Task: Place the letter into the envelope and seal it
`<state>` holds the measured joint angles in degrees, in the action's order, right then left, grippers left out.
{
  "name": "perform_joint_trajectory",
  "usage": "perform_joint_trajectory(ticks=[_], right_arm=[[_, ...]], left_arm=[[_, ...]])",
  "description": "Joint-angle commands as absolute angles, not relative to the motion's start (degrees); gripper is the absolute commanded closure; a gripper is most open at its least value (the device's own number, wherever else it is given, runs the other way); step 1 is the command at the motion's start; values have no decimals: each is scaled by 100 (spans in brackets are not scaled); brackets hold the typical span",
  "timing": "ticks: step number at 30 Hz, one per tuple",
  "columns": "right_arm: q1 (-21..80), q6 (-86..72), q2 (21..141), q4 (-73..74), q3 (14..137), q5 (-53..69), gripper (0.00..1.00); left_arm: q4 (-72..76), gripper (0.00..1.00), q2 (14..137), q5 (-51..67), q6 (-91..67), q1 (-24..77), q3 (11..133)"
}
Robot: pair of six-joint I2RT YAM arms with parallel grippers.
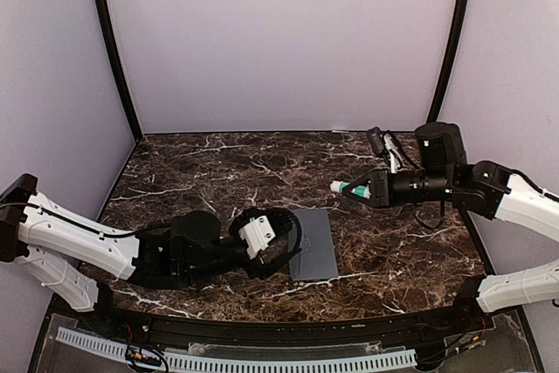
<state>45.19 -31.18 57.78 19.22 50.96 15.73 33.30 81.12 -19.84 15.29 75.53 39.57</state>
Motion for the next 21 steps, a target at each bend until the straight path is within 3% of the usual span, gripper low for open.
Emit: perform_joint_trajectory(ticks=[1, 8, 17, 21], right_arm=[[4664, -3530, 5895, 2429, 5150, 1762, 100], [5287, -3846, 6058, 2477, 5174, 1610, 100], [6032, -4029, 6293, 2383, 5303, 1344, 100], [6206, -4076, 6355, 2284, 5333, 1354, 100]], left_arm=[[3864, 27, 7777, -1481, 2992, 7746, 3827], [3801, 36, 8070, -1233, 3883, 7815, 4147], [3582, 37, 8583, -1093, 4051, 7837, 4623], [3573, 43, 8786, -1101, 4082, 7840, 4783]])
